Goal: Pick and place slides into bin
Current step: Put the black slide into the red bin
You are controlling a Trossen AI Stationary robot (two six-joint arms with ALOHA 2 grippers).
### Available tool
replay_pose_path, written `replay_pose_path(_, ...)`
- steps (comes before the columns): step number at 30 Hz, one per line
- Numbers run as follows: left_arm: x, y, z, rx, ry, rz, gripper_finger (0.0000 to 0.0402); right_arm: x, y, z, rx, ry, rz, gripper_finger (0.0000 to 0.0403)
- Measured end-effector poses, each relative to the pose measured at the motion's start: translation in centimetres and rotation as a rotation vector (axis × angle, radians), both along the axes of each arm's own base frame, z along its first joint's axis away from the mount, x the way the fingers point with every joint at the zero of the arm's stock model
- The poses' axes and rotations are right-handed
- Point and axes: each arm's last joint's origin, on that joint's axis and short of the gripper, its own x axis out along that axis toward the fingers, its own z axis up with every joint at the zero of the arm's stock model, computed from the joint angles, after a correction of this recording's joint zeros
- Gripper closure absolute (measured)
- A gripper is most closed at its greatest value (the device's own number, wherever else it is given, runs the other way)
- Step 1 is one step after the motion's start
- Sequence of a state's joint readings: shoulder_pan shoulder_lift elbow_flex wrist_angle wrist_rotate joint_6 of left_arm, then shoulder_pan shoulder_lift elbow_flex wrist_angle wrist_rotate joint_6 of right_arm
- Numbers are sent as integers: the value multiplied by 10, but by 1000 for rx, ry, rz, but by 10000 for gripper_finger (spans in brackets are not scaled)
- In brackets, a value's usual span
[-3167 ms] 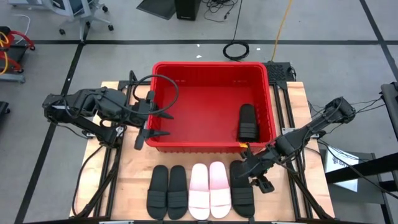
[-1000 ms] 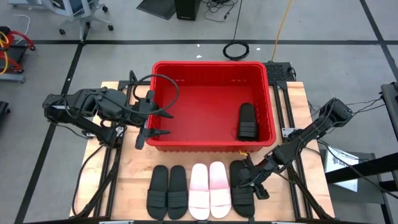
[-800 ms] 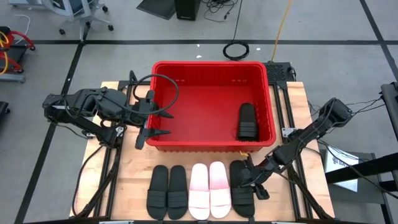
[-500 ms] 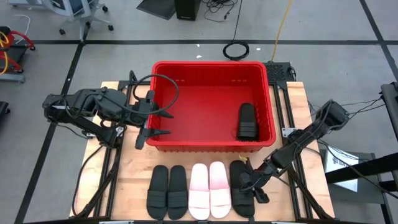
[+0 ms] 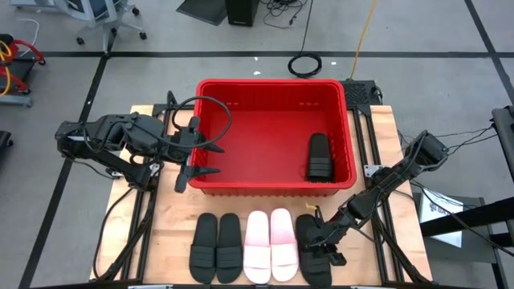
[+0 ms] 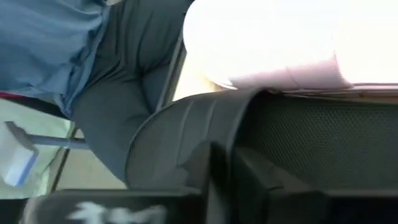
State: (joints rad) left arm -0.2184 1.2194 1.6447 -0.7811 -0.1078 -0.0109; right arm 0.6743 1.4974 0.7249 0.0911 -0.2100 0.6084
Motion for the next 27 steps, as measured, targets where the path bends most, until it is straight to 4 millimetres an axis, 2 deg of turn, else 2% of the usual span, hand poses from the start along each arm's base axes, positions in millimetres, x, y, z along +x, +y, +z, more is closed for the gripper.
replay_pose_path(2,0,0,0,0,0,0,160,0,0,1,1,-7,13,393)
replay_pose_path(8,0,0,0,0,0,0,160,1,-2,1,13,6,26,395)
replay_pose_path(14,0,0,0,-1,0,0,160,1,-8,9,20,-15,51,398)
replay_pose_path(22,0,0,0,-3,1,1,160,-7,-25,39,46,-103,69,400)
replay_pose_path(27,0,0,0,-2,1,1,160,-14,-34,62,132,-180,140,400)
